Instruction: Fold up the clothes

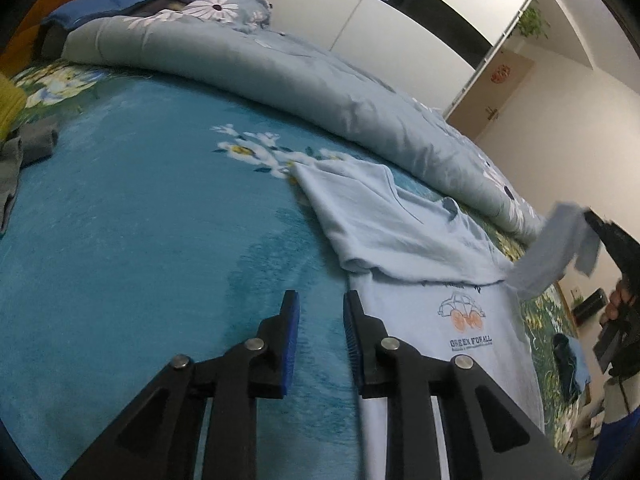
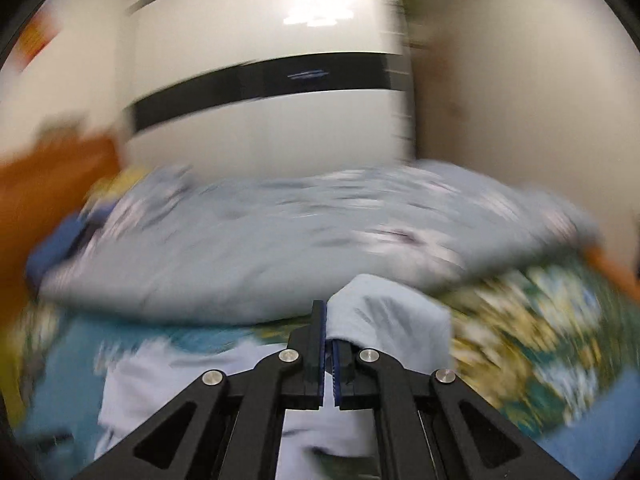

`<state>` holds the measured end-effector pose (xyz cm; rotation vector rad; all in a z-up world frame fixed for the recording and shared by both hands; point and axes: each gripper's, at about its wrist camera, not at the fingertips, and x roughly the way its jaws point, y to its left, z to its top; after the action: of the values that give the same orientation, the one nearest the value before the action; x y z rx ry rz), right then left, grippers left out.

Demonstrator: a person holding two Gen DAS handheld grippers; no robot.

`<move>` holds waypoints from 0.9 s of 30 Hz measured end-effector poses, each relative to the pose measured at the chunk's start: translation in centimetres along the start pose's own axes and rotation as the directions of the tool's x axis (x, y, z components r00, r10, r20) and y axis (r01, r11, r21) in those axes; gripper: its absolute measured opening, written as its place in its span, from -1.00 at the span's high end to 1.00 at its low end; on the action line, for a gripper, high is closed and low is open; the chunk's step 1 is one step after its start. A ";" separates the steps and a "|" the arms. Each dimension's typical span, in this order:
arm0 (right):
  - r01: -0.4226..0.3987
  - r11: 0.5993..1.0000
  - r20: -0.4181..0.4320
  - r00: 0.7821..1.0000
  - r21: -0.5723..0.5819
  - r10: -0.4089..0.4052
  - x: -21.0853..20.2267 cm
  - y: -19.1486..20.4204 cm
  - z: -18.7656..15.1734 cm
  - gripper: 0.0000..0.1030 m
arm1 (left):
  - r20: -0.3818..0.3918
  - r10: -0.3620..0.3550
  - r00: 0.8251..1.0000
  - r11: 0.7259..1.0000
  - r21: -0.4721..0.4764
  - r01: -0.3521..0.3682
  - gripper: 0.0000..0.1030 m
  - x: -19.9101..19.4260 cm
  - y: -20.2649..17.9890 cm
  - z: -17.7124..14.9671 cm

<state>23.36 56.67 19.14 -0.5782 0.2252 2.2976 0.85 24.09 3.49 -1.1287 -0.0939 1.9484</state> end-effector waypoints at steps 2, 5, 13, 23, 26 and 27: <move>-0.091 0.992 -0.081 0.993 -0.092 0.083 2.5 5.6 -1.6 0.95 | -0.002 0.002 1.000 1.000 -0.013 -0.002 0.55 -0.2 0.6 -0.1; -0.204 0.960 -0.243 0.958 -0.191 0.155 6.9 13.0 -6.2 0.95 | -0.008 0.014 1.000 1.000 -0.027 -0.015 0.55 -0.6 1.6 -0.3; -0.279 0.936 -0.379 0.907 -0.216 0.183 10.1 17.1 -12.2 0.86 | -0.010 0.033 0.999 0.999 -0.022 -0.034 0.53 -1.3 2.7 -0.3; -0.360 0.927 -0.295 0.901 -0.103 0.317 2.8 10.1 -10.7 0.13 | -0.033 -0.018 0.999 0.973 0.231 0.025 0.48 1.8 -7.4 2.4; -0.313 0.950 -0.273 0.915 -0.013 0.298 2.0 5.9 -10.3 0.12 | -0.048 0.010 0.999 0.908 0.419 0.011 0.41 3.9 -13.2 2.3; -0.298 0.954 -0.272 0.917 0.021 0.293 1.9 4.4 -10.4 0.12 | -0.044 0.031 0.999 0.868 0.497 -0.006 0.41 4.6 -15.1 1.9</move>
<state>22.57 51.35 9.04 -0.9278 0.4489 2.5062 8.04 37.45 8.22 -0.8292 0.4291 1.8105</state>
